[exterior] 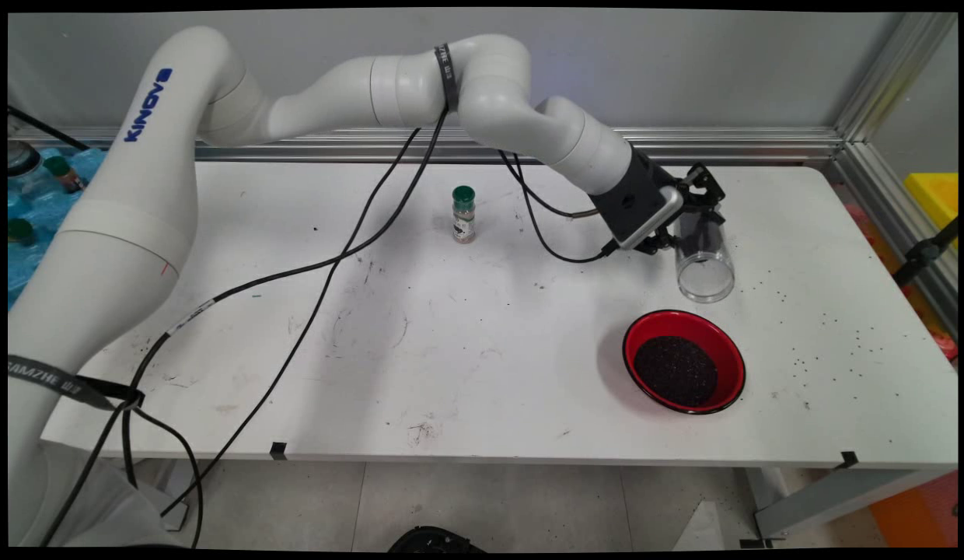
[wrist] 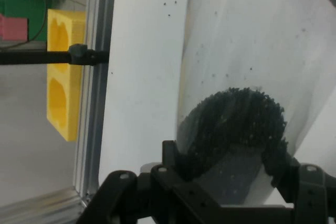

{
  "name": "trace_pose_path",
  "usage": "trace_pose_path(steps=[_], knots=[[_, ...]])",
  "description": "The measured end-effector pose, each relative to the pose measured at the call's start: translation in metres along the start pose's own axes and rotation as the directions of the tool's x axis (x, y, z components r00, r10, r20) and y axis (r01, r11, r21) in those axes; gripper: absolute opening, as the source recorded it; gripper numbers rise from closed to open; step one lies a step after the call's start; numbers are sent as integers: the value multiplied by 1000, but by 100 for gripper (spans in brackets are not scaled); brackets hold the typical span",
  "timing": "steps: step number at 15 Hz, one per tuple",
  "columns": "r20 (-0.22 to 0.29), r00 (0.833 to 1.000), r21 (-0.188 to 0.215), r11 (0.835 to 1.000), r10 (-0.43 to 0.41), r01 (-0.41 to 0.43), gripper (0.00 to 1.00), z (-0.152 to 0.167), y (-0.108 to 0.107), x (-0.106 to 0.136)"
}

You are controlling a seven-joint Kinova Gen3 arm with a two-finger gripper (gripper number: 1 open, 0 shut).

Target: Pour the black seasoning powder in the red bowl

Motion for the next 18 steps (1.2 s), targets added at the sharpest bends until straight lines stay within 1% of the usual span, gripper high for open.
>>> trace_pose_path(steps=[4,7,10,15,18], knots=[[10,995,0,995,95,-95,0,3,3,4],[18,986,1,986,168,-169,0,3,4,8],[25,971,4,972,236,-236,0,3,4,12],[34,951,9,951,308,-308,0,2,3,17],[43,933,14,933,357,-358,0,1,2,20]])
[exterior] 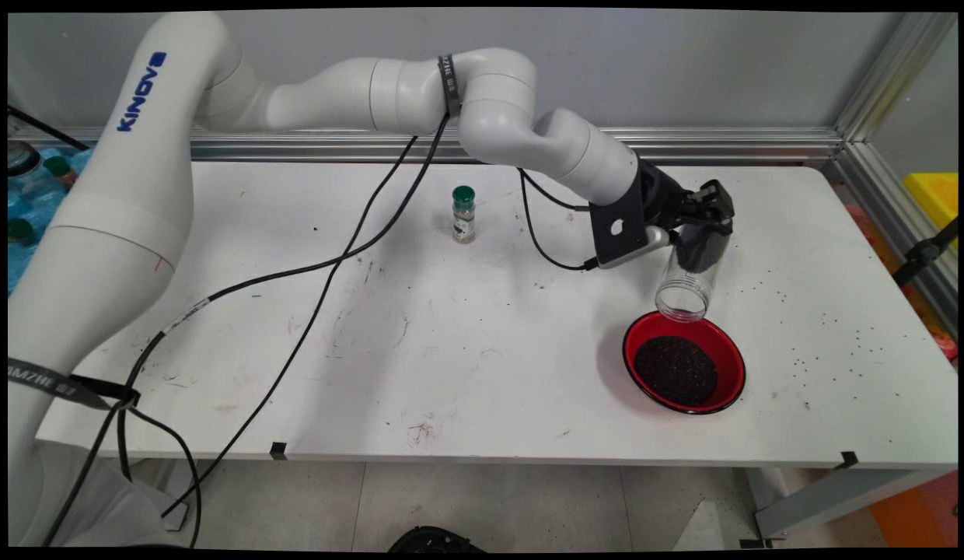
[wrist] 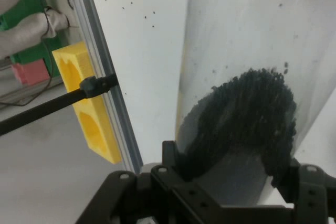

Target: Pour the black seasoning powder in the red bowl

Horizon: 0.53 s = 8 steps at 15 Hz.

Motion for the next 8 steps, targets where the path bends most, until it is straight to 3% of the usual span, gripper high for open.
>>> trace_pose_path(steps=[8], knots=[[28,995,18,995,99,-99,0,-1,-7,5]])
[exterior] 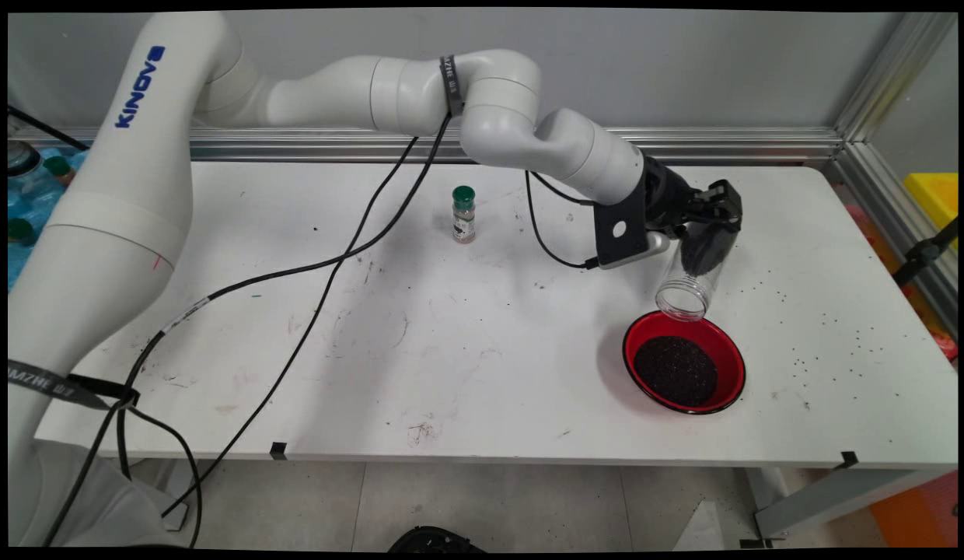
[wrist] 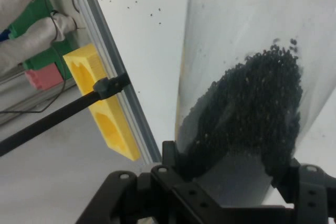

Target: Pour the black seasoning powder in the red bowl

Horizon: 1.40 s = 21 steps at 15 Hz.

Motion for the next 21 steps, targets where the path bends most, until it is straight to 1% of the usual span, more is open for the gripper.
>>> trace_pose_path(steps=[5,11,16,21], knots=[[22,998,14,998,54,-54,0,0,-7,3],[54,991,30,992,121,-123,0,-2,-17,10],[74,982,40,983,175,-178,0,-6,-24,18],[92,972,41,975,216,-220,0,-11,-28,25]])
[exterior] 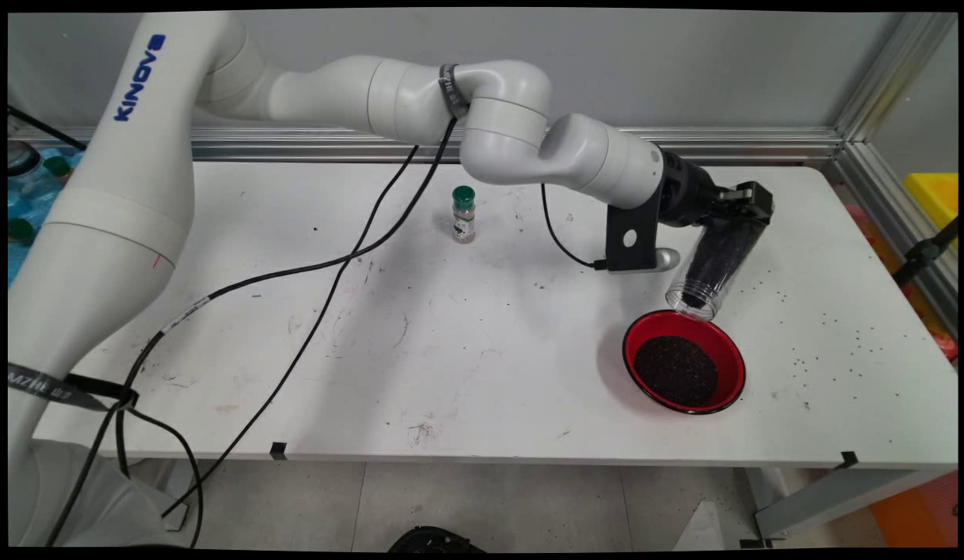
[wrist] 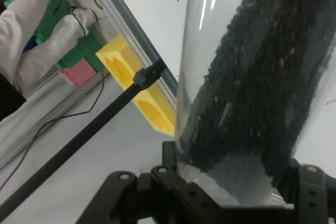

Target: Pour the black seasoning powder in the red bowl

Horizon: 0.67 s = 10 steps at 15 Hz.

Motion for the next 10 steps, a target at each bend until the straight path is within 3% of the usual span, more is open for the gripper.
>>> trace_pose_path(steps=[10], knots=[[35,997,8,998,64,-64,0,-5,-10,8]])
